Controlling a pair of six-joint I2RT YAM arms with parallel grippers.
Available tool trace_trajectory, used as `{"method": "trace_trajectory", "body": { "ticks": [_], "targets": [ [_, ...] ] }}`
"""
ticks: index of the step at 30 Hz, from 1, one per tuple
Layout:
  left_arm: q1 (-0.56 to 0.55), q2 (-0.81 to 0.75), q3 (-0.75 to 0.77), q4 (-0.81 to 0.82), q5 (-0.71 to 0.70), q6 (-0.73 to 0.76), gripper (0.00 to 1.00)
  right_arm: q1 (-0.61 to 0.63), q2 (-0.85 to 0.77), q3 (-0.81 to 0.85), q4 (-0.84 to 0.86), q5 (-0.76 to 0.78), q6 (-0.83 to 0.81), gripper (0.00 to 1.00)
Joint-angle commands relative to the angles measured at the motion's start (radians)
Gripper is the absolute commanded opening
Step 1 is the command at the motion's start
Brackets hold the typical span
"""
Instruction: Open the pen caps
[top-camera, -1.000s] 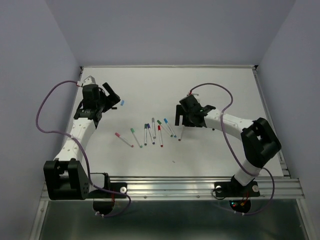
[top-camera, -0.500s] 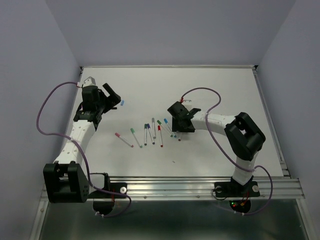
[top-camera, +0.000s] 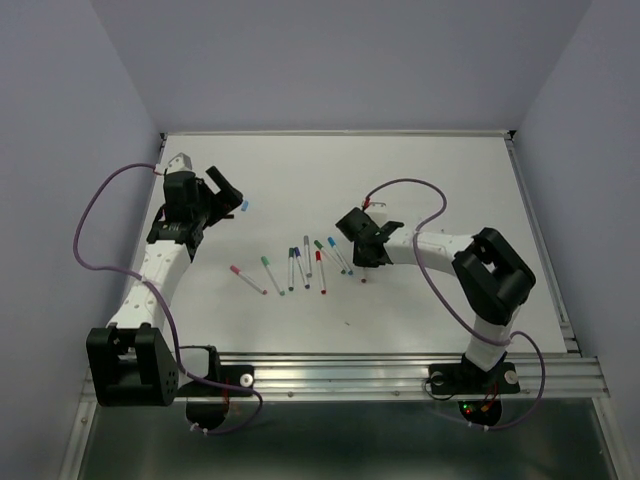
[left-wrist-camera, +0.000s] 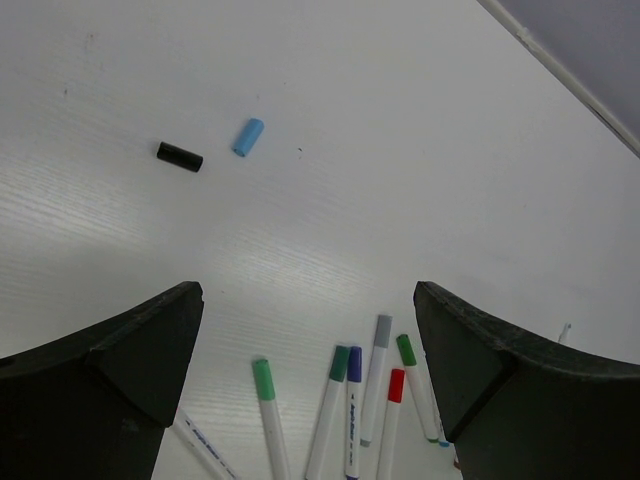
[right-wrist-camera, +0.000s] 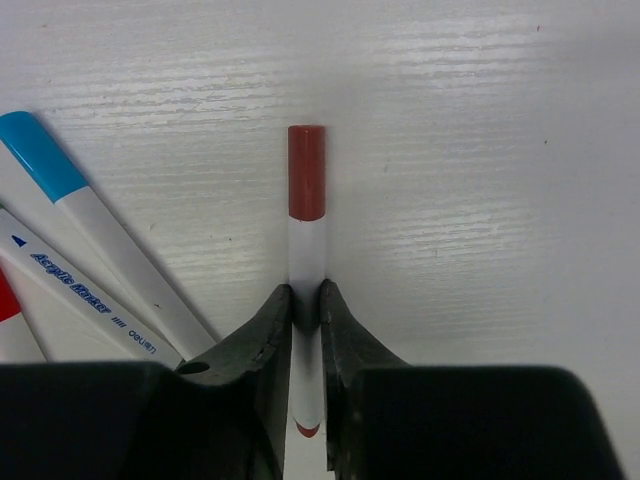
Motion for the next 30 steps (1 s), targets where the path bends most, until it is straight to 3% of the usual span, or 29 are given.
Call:
{"method": "trace_trajectory", "body": {
  "ticks": [1, 5, 9, 12, 16, 21, 30],
  "targets": [
    [-0.005, -0.055, -0.017, 0.047, 0.055, 0.006, 0.99, -0.002, -0.044, -0.059, -0.010, 0.003, -0.021, 0.05],
    [-0.008, -0.060, -0.019, 0.070, 0.131, 0.003, 0.99, -0.042, -0.136, -0.098, 0.045, 0.004, -0.074, 0.01],
    [-0.029, -0.074, -0.020, 0.102, 0.190, -0.005, 0.99, -0.064, -0.260, -0.118, 0.128, -0.025, -0.246, 0.01],
    [-0.064, -0.083, -0.025, 0.142, 0.247, -0.018, 0.99, -0.064, -0.360, -0.141, 0.228, -0.141, -0.338, 0.01],
    [-0.210, -0.085, -0.020, 0.223, 0.313, -0.025, 0.99, -0.064, -0.459, -0.200, 0.381, -0.443, -0.441, 0.01],
    [-0.328, -0.059, -0.005, 0.294, 0.323, -0.063, 0.99, -0.064, -0.498, -0.206, 0.513, -0.624, -0.440, 0.01],
    [-0.428, 0.020, 0.012, 0.375, 0.326, -0.115, 0.99, -0.064, -0.492, -0.160, 0.568, -0.732, -0.423, 0.01]
  ]
}}
